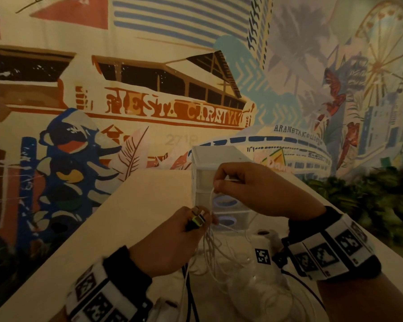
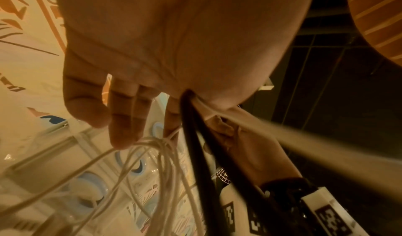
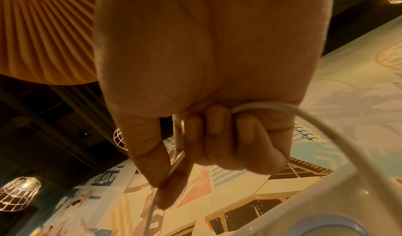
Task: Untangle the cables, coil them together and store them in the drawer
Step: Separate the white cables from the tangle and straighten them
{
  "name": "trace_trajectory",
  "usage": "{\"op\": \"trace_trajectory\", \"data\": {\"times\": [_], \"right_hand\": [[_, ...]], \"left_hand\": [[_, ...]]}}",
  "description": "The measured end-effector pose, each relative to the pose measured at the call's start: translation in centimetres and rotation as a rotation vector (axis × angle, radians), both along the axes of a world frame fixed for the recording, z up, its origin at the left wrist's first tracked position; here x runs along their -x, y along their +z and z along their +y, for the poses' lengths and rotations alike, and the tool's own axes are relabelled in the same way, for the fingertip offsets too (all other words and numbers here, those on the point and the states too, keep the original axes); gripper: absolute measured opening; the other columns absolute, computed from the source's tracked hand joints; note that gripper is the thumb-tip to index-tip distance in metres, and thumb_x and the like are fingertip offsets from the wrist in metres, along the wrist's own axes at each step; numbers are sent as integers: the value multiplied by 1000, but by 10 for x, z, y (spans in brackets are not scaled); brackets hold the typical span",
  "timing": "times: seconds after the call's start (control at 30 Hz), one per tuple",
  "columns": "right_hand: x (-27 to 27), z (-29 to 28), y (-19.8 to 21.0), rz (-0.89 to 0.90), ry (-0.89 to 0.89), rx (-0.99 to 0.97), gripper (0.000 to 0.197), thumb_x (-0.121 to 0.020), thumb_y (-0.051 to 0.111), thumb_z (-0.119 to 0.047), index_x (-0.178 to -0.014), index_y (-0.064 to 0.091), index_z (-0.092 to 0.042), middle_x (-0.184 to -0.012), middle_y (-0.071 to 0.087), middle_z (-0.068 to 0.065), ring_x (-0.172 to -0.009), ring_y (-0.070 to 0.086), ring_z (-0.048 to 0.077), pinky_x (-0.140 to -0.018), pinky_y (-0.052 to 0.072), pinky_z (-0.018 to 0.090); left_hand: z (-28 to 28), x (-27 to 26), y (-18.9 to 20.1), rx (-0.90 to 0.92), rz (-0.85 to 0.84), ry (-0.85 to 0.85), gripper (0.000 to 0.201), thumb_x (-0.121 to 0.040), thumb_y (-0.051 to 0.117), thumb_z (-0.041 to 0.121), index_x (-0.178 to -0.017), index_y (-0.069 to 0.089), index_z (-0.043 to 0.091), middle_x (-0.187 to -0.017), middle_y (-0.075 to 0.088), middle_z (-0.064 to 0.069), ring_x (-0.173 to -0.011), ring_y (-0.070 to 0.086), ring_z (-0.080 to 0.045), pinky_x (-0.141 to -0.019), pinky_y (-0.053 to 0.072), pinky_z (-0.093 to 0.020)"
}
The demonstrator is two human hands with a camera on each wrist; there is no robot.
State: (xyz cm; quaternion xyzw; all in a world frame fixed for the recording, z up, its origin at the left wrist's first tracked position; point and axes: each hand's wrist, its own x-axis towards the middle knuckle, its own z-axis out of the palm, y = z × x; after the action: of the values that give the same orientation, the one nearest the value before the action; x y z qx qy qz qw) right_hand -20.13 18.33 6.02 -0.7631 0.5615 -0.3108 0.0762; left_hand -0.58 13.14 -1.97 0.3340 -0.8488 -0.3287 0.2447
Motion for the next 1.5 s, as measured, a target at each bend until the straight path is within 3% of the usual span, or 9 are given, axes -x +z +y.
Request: {"op": "trace_trajectory", "data": {"times": [0.17,0.37,0.53,0.73,0.83,1.0,1.07,1.23,1.5], "right_hand": [[8,1,3,-35,8,53,18,-102,57,-28,-93,69,-18,-56,56,-26,-54,52,-5,-57,37,7],[25,-3,4,-151,-67,170,21,-102,53,-35,-89,66,-25,-58,50,-6,-48,40,5,-58,32,26],[27,-7,3,-147,-85,204,21,-103,51,-37,-91,67,-28,-56,40,-8,-50,37,6,-55,31,22],[16,-3,4,-129,49,193,20,-104,51,-38,-93,66,-30,-65,45,13,-52,37,8,-54,31,19],[10,-2,4,-102,84,189,19,-104,50,-37,-93,65,-31,-63,43,12,-52,37,8,-54,31,21],[14,-3,2,-82,81,171,21,-106,48,-36,-96,65,-27,-58,42,-5,-49,37,6,-54,33,17],[20,-5,0,-47,58,146,23,-106,48,-38,-94,65,-29,-57,45,-8,-50,39,5,-55,33,17],[28,-10,-8,61,-15,15,23,-102,51,-41,-90,69,-34,-69,65,-12,-64,60,0,-68,45,25],[25,-12,-7,79,-39,96,27,-91,68,-46,-117,61,-40,-94,64,-15,-79,64,1,-66,48,12]], "left_hand": [[1,-4,-5,-21,-50,-50,25,-104,37,43,-92,58,37,-98,54,-21,-74,48,-36,-72,46,-42],[-2,-8,-20,-70,-67,-86,25,-106,38,36,-104,60,23,-86,45,-17,-66,38,-17,-63,37,-21],[1,-6,-28,-187,151,-158,29,-106,42,14,-115,47,-13,-117,52,-21,-90,55,2,-89,42,-7],[6,-3,-27,-112,265,-114,50,-91,53,58,-119,55,17,-128,57,0,-118,55,-11,-104,43,-32],[12,-1,-23,-221,354,-160,43,-97,52,47,-124,53,13,-130,60,14,-128,50,-2,-103,41,-22],[20,1,-11,-103,385,-53,24,-101,44,33,-101,68,33,-103,69,15,-99,64,-9,-80,48,-12],[23,1,-5,-88,421,-19,42,-100,46,28,-76,74,47,-78,69,29,-80,65,11,-70,44,-1],[24,0,1,-102,466,-65,33,-102,38,28,-112,68,19,-106,74,10,-109,63,1,-87,41,-2],[28,-3,3,9,409,-56,39,-106,33,26,-100,68,10,-85,76,4,-68,67,-23,-70,48,-9]]}}
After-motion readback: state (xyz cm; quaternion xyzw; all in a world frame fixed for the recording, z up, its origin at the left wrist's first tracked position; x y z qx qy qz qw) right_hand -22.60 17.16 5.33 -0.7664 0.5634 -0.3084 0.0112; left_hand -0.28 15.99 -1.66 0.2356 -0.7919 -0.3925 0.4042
